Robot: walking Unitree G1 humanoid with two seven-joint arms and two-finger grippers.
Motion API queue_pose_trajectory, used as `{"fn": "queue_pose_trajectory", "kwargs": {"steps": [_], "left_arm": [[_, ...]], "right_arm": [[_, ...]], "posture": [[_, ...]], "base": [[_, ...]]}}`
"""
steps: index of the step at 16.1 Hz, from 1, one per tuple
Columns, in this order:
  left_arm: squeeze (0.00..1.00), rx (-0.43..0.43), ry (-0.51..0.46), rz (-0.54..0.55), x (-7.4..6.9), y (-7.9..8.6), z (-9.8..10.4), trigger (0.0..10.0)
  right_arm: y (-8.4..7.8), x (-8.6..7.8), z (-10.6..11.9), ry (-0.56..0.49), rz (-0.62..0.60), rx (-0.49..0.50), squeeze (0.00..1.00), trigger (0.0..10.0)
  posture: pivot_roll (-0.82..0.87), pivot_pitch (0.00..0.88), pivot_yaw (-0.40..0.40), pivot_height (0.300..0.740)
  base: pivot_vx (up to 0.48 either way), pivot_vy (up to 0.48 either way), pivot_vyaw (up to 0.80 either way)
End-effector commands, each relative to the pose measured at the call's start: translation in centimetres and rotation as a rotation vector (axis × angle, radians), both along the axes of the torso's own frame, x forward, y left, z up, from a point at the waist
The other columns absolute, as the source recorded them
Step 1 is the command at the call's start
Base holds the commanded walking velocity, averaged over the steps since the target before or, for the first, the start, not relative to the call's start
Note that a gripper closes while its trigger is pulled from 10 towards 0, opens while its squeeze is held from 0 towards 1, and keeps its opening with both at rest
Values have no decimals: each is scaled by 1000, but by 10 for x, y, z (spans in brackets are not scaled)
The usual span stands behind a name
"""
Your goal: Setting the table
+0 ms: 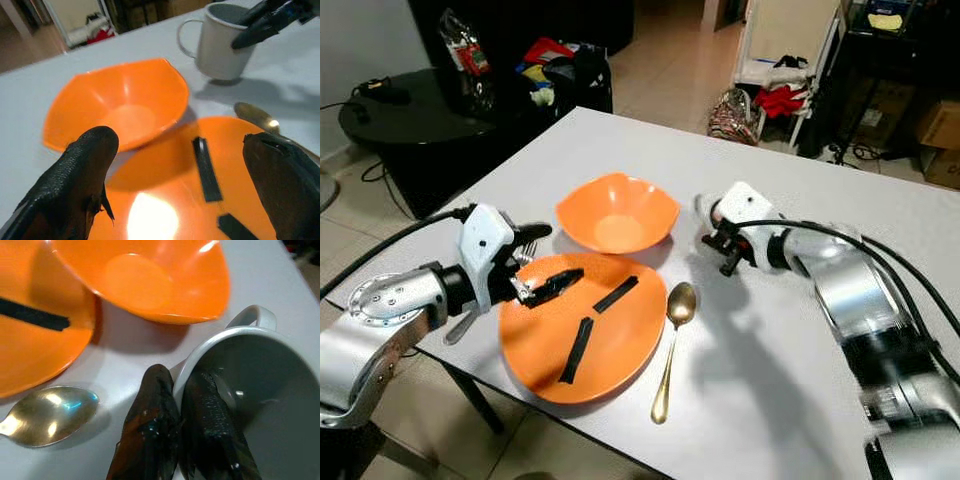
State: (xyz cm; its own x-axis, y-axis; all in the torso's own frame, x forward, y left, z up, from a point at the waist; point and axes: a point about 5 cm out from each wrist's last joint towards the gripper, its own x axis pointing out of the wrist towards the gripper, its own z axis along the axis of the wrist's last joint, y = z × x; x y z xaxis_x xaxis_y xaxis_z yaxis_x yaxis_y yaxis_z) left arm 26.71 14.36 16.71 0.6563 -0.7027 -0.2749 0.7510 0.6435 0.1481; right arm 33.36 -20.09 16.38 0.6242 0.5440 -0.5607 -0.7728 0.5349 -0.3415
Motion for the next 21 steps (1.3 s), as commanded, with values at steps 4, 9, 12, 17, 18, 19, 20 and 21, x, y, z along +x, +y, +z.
{"fn": "queue_pose_trajectory", "kwargs": {"steps": [4, 9, 12, 17, 18, 19, 20, 21], "left_arm": [[0, 20, 38, -21, -3, -2, 0, 10000], [0, 36, 44, -17, -5, 0, 0, 10000], [0, 42, 43, -24, -5, 0, 1, 10000], [0, 58, 41, -28, -5, -1, 0, 10000], [0, 59, 41, -27, -5, -1, 0, 10000], [0, 63, 43, -19, -4, 0, 0, 10000], [0, 70, 41, -11, -4, 2, 0, 10000], [0, 71, 40, -10, -3, 3, 0, 10000]], "right_arm": [[18, 13, -2, 11, 122, 9, 0, 10000], [20, 15, -11, 72, 209, -78, 0, 10000], [15, 16, -7, 89, 236, -92, 0, 10000], [13, 14, -2, 117, 258, -66, 1000, 10000], [12, 15, 2, 107, 259, -67, 1000, 10000], [10, 16, 12, 95, 269, -62, 1000, 10000], [7, 15, 24, 79, 289, -66, 1000, 10000], [6, 14, 30, 68, 297, -65, 1000, 10000]], "posture": [[63, 0, 15, 740], [75, 0, 4, 740], [72, 0, 7, 740], [69, 0, 10, 740], [70, 0, 10, 740], [70, 0, 10, 740], [70, 0, 13, 740], [70, 0, 13, 740]], "base": [[0, 0, 0], [0, 0, 0], [0, 0, 0], [0, 0, 0], [0, 0, 0], [0, 0, 0], [0, 0, 0], [0, 0, 0]]}}
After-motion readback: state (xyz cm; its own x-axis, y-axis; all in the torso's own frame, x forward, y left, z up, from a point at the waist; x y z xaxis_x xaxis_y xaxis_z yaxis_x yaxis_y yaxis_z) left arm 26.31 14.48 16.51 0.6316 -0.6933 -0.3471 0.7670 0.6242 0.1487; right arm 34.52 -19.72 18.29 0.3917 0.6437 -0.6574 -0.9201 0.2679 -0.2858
